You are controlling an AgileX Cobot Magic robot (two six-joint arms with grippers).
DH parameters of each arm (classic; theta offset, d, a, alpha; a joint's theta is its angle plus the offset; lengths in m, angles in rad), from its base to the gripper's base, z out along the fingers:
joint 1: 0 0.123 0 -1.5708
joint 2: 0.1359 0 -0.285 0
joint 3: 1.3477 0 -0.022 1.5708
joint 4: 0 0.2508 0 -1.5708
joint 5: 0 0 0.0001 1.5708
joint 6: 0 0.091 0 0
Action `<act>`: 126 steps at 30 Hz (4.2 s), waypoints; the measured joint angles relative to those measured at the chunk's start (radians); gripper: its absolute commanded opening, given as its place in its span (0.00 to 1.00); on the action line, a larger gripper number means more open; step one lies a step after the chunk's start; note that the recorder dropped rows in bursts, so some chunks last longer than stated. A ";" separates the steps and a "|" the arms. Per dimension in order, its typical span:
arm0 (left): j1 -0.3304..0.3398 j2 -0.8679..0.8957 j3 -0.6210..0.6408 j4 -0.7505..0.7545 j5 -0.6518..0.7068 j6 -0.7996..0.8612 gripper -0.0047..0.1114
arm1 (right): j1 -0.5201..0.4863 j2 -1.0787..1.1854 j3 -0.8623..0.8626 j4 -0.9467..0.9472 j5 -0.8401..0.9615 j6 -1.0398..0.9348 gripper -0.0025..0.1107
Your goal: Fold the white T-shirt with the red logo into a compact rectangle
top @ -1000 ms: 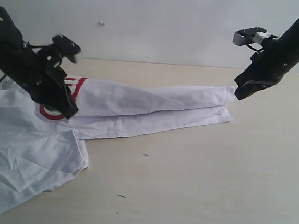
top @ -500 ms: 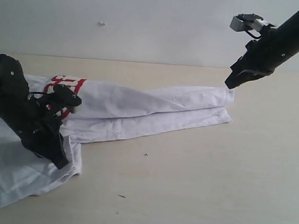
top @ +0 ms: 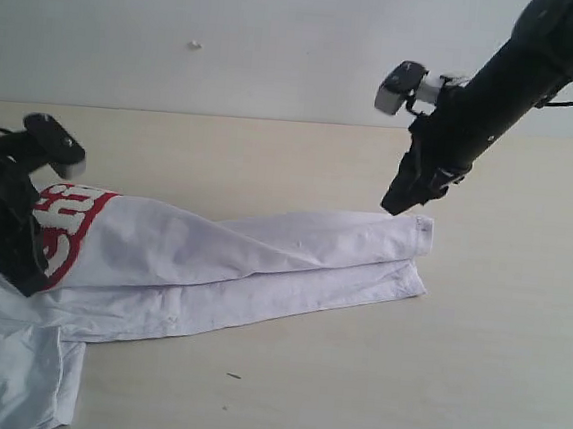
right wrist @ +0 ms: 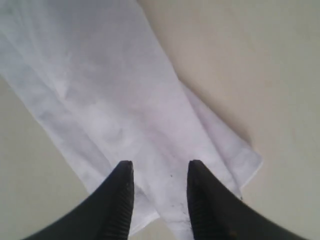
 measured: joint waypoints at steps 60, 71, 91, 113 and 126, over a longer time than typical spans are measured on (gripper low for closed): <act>0.038 0.000 0.000 -0.130 -0.579 0.250 0.04 | 0.053 0.083 0.026 -0.075 -0.980 -0.053 0.39; 0.038 0.037 0.000 -0.130 -0.440 0.250 0.04 | 0.053 0.081 0.026 -0.068 -0.796 0.258 0.02; 0.071 0.245 -0.005 -0.130 -0.242 -0.064 0.04 | 0.053 0.070 0.189 -0.271 -0.386 0.638 0.02; 0.159 0.090 -0.004 -0.131 -0.266 -0.295 0.04 | 0.064 -0.191 0.577 -0.428 -0.409 0.816 0.02; 0.124 0.176 -0.045 -0.179 -0.435 -0.273 0.04 | 0.075 -0.238 0.445 -0.263 -0.621 0.804 0.02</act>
